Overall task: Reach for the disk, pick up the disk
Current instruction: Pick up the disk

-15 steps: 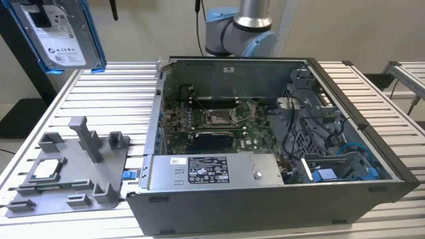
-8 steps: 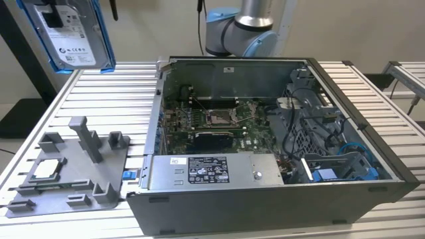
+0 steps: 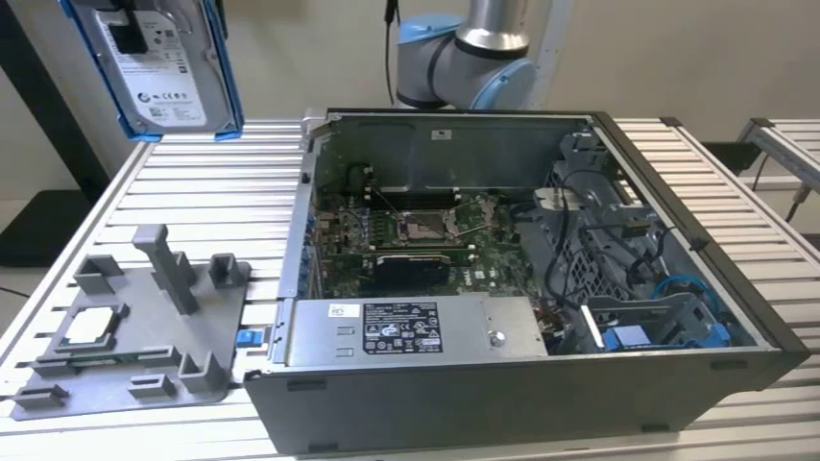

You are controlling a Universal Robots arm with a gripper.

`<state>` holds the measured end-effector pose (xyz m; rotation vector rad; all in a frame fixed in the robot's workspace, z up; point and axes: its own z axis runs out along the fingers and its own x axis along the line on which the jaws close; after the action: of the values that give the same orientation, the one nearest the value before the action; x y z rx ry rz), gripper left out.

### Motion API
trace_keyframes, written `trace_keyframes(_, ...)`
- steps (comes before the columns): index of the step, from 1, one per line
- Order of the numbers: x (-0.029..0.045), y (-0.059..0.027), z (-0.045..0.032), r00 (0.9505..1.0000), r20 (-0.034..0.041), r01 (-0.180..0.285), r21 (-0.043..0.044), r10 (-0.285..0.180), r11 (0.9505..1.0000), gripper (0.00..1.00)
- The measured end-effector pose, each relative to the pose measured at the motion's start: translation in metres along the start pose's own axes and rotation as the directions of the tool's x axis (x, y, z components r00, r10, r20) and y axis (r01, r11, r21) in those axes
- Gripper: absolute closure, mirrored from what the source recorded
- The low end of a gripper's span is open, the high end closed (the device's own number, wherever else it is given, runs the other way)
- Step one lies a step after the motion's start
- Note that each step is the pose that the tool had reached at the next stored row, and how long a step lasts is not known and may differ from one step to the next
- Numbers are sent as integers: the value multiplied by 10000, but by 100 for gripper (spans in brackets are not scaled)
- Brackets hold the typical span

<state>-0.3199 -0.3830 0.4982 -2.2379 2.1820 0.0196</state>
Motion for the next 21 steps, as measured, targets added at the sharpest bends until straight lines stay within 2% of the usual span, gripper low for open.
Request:
trace_keyframes(9,7,-278,0,10000,0,1,-9,-1,10000,100)
trace_keyframes(14,10,-390,0,10000,0,0,-8,0,10000,100)
trace_keyframes(21,15,-612,1,10000,0,0,-10,0,10000,100)
